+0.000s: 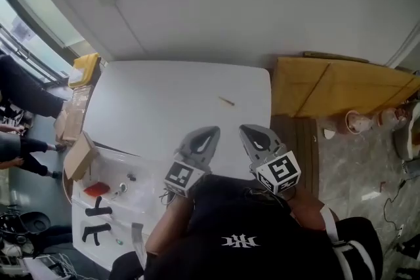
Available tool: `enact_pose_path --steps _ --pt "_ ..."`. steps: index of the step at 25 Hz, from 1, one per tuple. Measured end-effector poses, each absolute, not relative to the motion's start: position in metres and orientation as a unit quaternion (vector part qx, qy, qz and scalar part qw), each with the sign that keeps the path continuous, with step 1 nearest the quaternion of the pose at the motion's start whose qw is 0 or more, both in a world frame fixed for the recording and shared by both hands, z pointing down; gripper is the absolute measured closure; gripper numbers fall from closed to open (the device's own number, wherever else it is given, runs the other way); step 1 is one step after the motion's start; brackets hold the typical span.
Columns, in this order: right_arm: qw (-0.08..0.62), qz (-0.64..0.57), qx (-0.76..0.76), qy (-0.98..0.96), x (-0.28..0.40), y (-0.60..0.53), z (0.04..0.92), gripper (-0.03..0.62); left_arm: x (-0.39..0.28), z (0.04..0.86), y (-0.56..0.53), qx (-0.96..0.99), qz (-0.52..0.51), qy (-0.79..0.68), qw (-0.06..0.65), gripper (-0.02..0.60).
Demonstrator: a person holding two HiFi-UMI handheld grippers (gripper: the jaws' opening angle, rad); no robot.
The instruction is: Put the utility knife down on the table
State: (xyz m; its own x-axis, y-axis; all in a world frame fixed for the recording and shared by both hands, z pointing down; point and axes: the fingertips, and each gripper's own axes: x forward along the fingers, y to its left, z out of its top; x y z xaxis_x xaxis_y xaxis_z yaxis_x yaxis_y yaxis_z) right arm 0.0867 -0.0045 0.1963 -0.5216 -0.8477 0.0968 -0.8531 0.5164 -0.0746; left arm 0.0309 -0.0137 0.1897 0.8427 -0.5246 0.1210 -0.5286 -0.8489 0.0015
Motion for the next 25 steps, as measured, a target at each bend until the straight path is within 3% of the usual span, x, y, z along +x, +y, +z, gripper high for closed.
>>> enact_pose_path --steps 11,25 --pt "-0.014 0.067 0.509 -0.858 0.113 0.072 0.201 0.591 0.043 0.191 0.069 0.961 0.082 -0.265 0.002 0.577" --pt "0.028 0.027 0.482 -0.875 0.101 0.093 0.195 0.592 0.053 0.194 0.089 0.964 0.079 -0.255 0.002 0.575"
